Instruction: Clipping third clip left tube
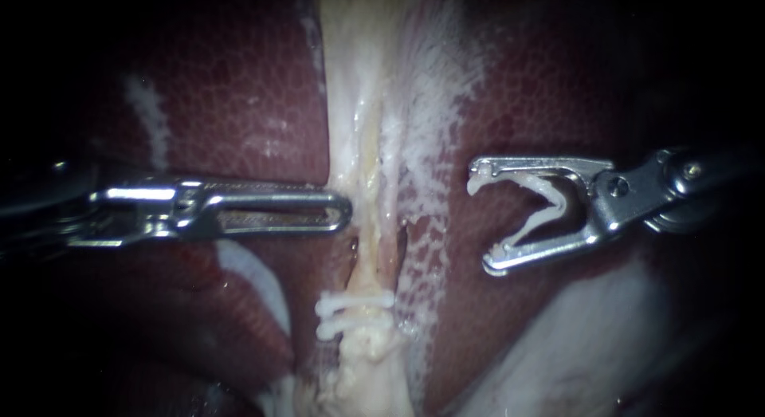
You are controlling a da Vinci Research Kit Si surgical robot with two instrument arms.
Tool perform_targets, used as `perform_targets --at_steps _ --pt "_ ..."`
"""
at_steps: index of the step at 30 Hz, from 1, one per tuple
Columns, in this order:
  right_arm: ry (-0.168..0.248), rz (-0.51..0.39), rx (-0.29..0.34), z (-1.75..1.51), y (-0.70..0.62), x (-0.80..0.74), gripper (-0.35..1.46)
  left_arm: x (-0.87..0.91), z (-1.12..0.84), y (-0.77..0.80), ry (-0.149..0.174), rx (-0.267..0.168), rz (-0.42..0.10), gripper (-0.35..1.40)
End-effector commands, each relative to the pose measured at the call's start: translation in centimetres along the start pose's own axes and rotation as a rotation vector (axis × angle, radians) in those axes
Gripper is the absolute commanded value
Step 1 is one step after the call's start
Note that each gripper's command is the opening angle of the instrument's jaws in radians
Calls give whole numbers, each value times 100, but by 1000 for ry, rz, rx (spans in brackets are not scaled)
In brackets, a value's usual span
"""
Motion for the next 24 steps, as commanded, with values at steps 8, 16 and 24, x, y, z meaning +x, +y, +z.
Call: perform_targets --at_steps 8,16,24 --pt "-1 13 -4 7 -2 -7 60 -5 -5 -1 2 4 -3 -35" --pt "1 95 -10 44 -9 -42 60 -27 -25 0 4 7 -15 -35" --pt "6 171 3 87 -15 -74 60 -47 -47 -15 -21 11 -33 -35"
